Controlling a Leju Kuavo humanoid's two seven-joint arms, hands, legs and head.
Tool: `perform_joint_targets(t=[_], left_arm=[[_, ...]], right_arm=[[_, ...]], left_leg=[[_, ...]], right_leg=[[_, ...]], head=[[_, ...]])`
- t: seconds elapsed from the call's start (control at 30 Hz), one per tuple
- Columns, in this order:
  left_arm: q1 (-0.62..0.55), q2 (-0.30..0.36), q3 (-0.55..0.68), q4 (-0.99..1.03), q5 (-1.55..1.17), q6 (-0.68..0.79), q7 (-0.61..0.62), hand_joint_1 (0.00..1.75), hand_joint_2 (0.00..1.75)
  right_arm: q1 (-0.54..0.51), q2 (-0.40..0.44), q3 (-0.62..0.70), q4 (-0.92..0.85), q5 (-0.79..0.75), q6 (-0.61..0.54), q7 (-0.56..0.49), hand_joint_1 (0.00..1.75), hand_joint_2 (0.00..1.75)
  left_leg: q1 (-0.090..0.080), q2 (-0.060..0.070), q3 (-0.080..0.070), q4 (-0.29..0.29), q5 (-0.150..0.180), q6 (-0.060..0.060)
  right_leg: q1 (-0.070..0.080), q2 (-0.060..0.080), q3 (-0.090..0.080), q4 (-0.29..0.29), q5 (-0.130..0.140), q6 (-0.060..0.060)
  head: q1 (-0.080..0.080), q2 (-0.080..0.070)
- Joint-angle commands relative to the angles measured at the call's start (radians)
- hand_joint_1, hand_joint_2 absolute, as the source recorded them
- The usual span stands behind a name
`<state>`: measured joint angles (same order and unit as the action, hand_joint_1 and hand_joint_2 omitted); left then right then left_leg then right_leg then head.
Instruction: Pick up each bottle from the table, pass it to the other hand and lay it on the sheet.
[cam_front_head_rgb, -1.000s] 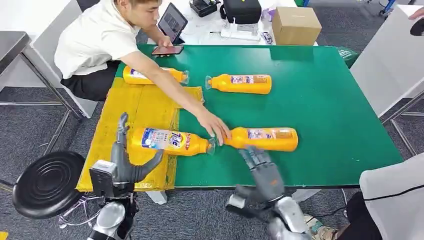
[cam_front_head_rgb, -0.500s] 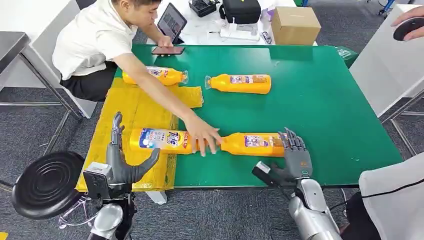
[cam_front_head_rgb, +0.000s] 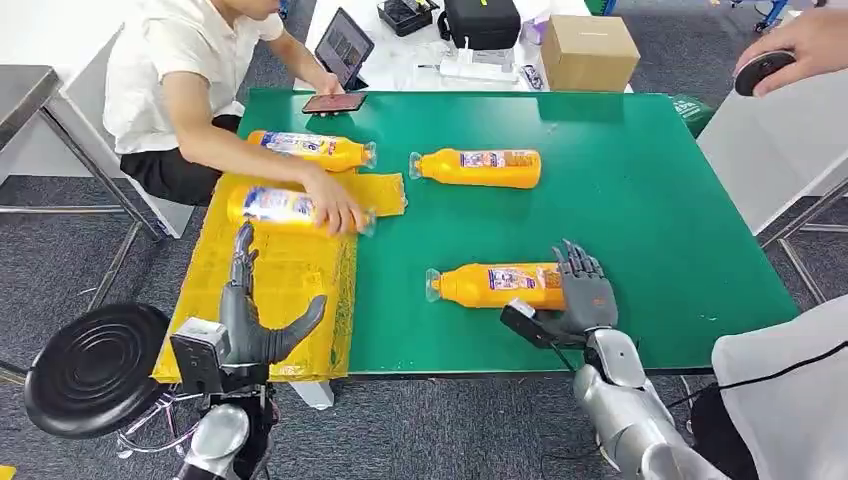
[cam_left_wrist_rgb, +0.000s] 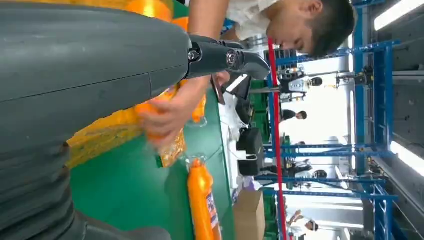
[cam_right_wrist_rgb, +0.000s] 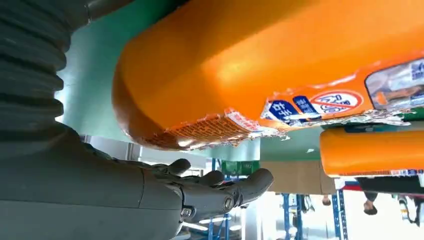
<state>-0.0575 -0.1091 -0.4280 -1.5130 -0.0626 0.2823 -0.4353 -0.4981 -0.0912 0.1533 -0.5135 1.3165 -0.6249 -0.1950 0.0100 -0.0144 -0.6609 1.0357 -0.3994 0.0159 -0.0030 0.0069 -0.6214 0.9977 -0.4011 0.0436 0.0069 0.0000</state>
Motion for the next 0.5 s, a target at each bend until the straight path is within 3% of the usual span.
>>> perform_joint_targets(t=[0.03, 0.07, 0.1, 0.13, 0.17, 0.3, 0.5], left_arm=[[-0.064, 0.013, -0.055, 0.083, 0.015, -0.013, 0.009, 0.0, 1.75], [-0.067, 0.015, -0.061, 0.084, 0.017, -0.015, 0.01, 0.0, 1.75], [-0.07, 0.015, -0.067, 0.086, 0.019, -0.017, 0.011, 0.0, 1.75], [-0.071, 0.015, -0.069, 0.087, 0.02, -0.017, 0.012, 0.0, 1.75], [-0.077, 0.016, -0.075, 0.092, 0.022, -0.02, 0.013, 0.0, 1.75], [-0.099, 0.015, -0.091, 0.11, 0.027, -0.031, 0.017, 0.0, 1.75], [-0.105, 0.012, -0.101, 0.118, 0.039, -0.045, 0.017, 0.0, 1.75]], right_arm=[[-0.093, -0.001, 0.073, 0.191, -0.008, 0.174, 0.033, 0.0, 1.75], [-0.094, -0.004, 0.067, 0.19, -0.027, 0.215, 0.019, 0.0, 1.75], [-0.094, -0.009, 0.063, 0.195, -0.048, 0.266, 0.004, 1.52, 1.75], [-0.092, -0.011, 0.06, 0.196, -0.058, 0.28, -0.004, 1.68, 1.75], [-0.091, -0.012, 0.043, 0.205, -0.095, 0.348, -0.032, 1.75, 1.75], [-0.083, -0.012, 0.009, 0.214, -0.171, 0.457, -0.086, 1.75, 1.75], [-0.055, -0.026, 0.003, 0.207, -0.222, 0.49, -0.113, 1.75, 1.75]], left_leg=[[0.0, 0.001, 0.002, -0.001, -0.001, 0.0], [-0.001, 0.001, 0.005, -0.002, -0.001, 0.0], [-0.001, 0.0, 0.004, -0.001, -0.001, 0.0], [0.0, 0.0, 0.003, -0.001, 0.0, 0.0], [0.0, 0.001, 0.005, -0.002, -0.001, 0.0], [0.0, 0.001, 0.009, -0.002, 0.0, 0.0], [0.0, 0.002, 0.018, -0.003, -0.004, -0.001]], right_leg=[[0.0, -0.001, 0.002, 0.0, -0.001, -0.001], [-0.001, -0.001, 0.004, -0.001, -0.001, -0.001], [0.0, -0.001, 0.004, -0.001, -0.001, -0.001], [0.0, -0.001, 0.003, -0.001, -0.001, -0.001], [0.0, -0.001, 0.005, -0.002, -0.001, -0.001], [0.0, -0.002, 0.007, -0.002, -0.001, -0.001], [0.001, 0.0, 0.006, -0.005, -0.002, -0.003]], head=[[0.0, 0.0], [0.0, 0.0], [0.0, 0.0], [0.0, 0.0], [0.0, 0.0], [0.0, 0.0], [0.001, 0.0]])
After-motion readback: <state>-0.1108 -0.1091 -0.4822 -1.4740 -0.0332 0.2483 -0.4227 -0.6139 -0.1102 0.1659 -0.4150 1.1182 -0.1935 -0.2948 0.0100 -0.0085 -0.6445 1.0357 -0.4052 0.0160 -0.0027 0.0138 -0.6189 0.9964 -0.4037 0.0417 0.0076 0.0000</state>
